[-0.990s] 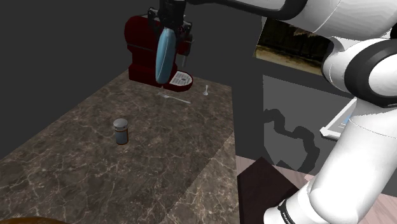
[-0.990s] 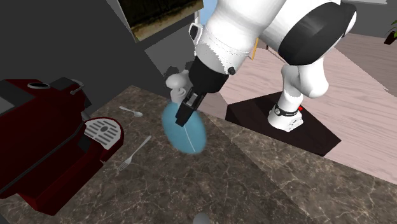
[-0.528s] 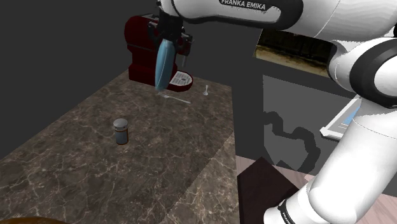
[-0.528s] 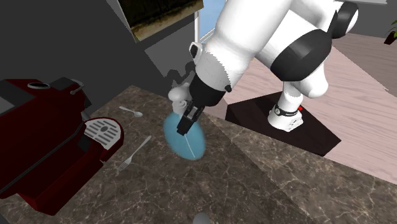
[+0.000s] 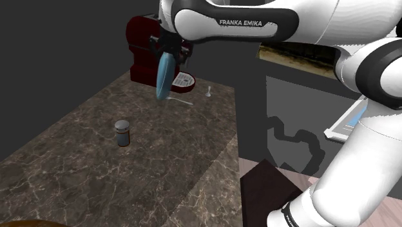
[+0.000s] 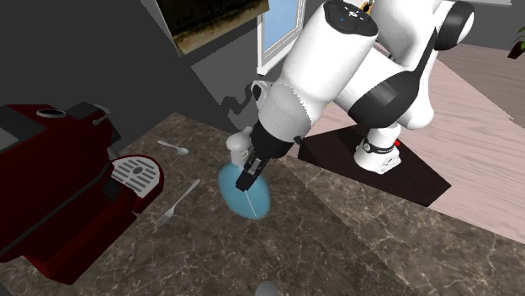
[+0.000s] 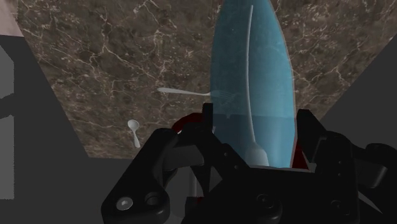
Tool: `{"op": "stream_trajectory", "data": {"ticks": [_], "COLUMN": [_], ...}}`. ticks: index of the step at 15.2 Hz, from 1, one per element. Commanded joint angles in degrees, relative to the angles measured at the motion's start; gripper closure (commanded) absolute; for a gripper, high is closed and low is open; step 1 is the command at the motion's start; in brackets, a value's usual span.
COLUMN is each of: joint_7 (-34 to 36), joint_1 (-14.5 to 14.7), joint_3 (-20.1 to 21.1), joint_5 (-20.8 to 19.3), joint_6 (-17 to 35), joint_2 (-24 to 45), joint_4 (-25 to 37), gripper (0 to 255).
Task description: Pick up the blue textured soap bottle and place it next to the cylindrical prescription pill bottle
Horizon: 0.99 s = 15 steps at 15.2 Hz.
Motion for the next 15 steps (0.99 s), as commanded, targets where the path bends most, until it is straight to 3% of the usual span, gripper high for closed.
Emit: {"op": "stream_trajectory", "data": {"ticks": [1, 15], "joint_7": [0.4, 4.5], "joint_1": [-0.3, -0.7], "joint_3": [-0.1, -1.0], "joint_5": [-0.1, -2.8], "joint_6": [1.6, 11.0], "joint_2": [-0.3, 0.9], "joint_4": [-1.8, -10.8], "gripper": [255, 255]}}
